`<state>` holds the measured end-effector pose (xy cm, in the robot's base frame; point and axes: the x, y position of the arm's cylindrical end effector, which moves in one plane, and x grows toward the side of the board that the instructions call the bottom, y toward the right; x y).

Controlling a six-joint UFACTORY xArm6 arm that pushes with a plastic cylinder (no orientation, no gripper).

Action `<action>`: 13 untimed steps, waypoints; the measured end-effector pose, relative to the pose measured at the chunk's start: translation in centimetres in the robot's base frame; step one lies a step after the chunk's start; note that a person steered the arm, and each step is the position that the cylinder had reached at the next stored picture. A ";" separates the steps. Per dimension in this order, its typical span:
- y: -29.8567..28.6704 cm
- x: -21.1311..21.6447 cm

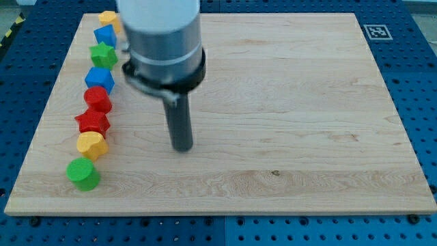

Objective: Move the green circle to the center

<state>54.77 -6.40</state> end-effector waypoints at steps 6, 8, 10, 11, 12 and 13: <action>-9.4 7.1; -14.2 7.1; -20.3 4.8; -20.3 4.8; -18.1 3.1; -14.4 2.8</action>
<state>57.60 -20.80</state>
